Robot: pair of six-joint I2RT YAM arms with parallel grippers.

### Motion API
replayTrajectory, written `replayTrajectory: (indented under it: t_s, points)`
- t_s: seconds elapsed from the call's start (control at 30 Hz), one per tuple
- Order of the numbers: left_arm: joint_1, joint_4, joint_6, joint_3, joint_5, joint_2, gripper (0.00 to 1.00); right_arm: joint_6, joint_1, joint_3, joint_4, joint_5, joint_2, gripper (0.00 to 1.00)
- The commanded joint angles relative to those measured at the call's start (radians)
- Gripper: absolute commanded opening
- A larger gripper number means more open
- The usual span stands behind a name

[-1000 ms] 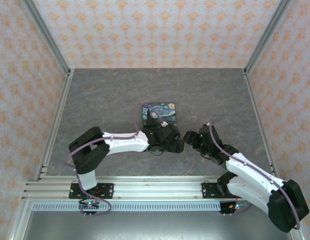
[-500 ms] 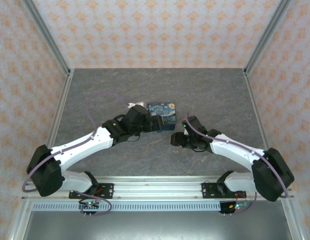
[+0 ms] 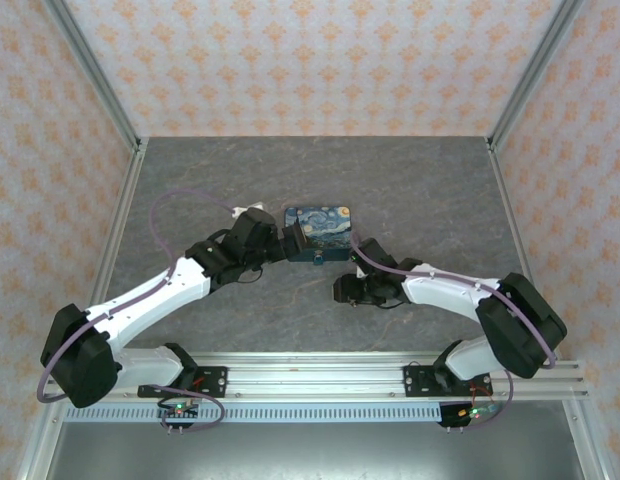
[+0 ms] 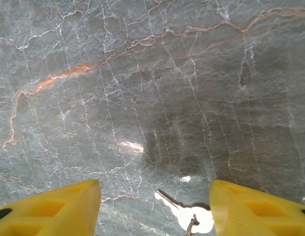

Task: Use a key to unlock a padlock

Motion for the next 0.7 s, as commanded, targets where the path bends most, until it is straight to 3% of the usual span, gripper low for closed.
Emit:
replayTrajectory:
  t_s: [0.0, 0.27, 0.43, 0.67]
  points:
    - [0.007, -0.012, -0.015, -0.014, -0.007, -0.015, 1.0, 0.011, 0.006, -0.031, -0.004, -0.012, -0.035, 0.6]
    - [0.009, 0.008, -0.016, -0.022, -0.003, -0.007, 1.0, 0.037, 0.012, -0.076, -0.023, -0.043, -0.077, 0.56]
    - [0.012, 0.011, -0.017, -0.025, -0.004, -0.005, 1.0, 0.065, 0.072, -0.065, -0.043, -0.026, -0.08, 0.56]
    - [0.016, 0.013, -0.021, -0.028, 0.0, -0.008, 1.0, 0.036, 0.115, 0.019, -0.171, 0.132, -0.076, 0.58]
